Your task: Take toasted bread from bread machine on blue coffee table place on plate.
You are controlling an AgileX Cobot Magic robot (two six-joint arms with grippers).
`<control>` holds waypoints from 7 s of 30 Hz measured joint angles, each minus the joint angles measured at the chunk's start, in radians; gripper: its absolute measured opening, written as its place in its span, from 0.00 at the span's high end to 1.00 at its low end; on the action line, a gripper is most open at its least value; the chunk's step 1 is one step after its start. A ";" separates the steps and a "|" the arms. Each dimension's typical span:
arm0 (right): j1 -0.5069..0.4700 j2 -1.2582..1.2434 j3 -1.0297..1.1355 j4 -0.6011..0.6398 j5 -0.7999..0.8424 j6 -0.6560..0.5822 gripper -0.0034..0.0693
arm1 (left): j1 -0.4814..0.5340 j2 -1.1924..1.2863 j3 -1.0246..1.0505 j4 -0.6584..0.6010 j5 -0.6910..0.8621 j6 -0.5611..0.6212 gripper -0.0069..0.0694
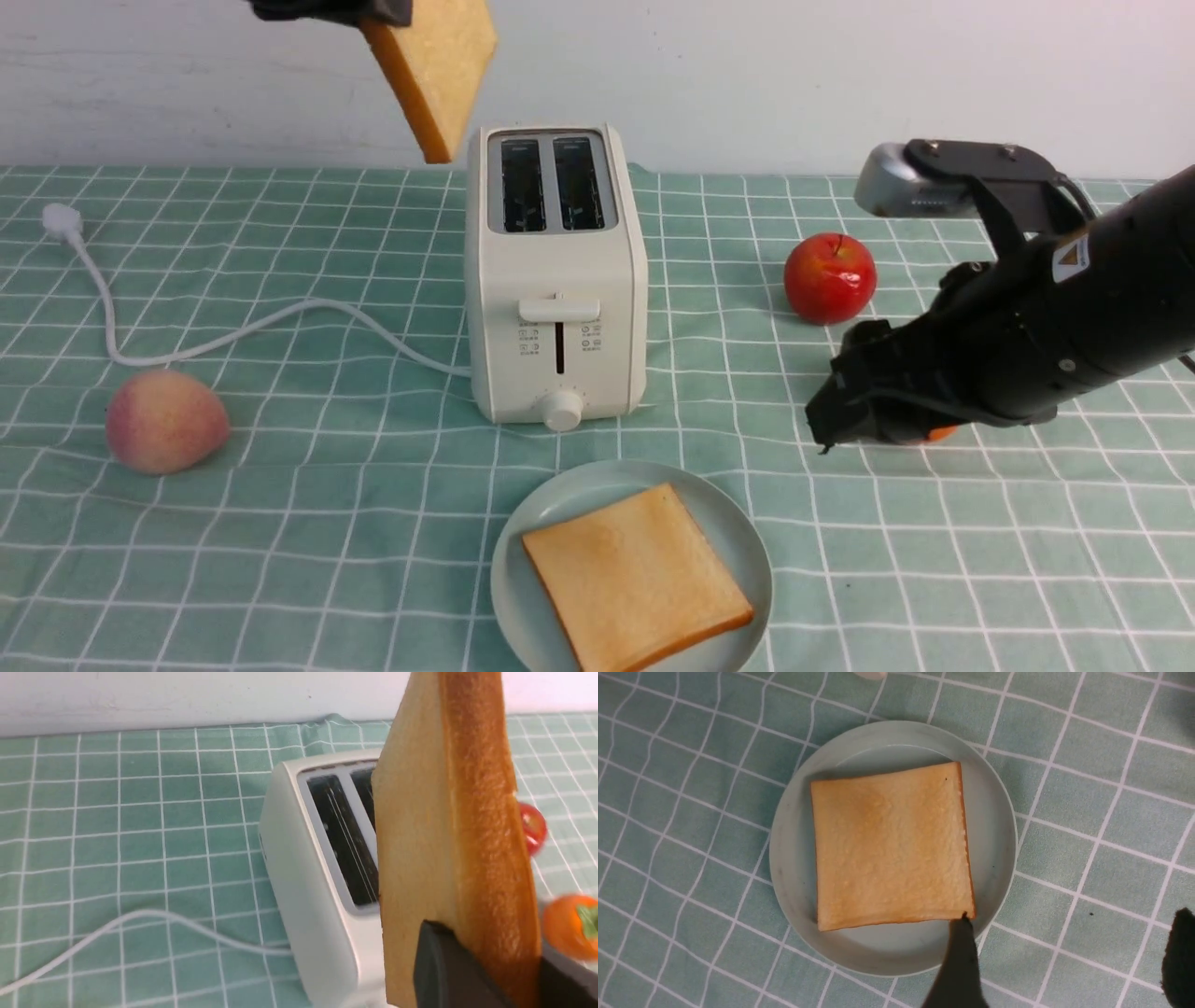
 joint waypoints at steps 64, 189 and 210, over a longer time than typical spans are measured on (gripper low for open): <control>-0.041 -0.646 0.663 -0.227 -0.652 0.198 0.98 | 0.018 -0.663 1.346 -0.929 -0.085 0.383 0.93; -0.381 -1.331 1.203 -0.378 -0.513 0.086 0.81 | 0.274 -1.506 1.773 0.002 -0.510 -0.096 0.84; -0.381 -1.343 1.201 -0.362 -0.502 0.083 0.78 | 0.274 -1.506 1.773 0.002 -0.510 -0.096 0.82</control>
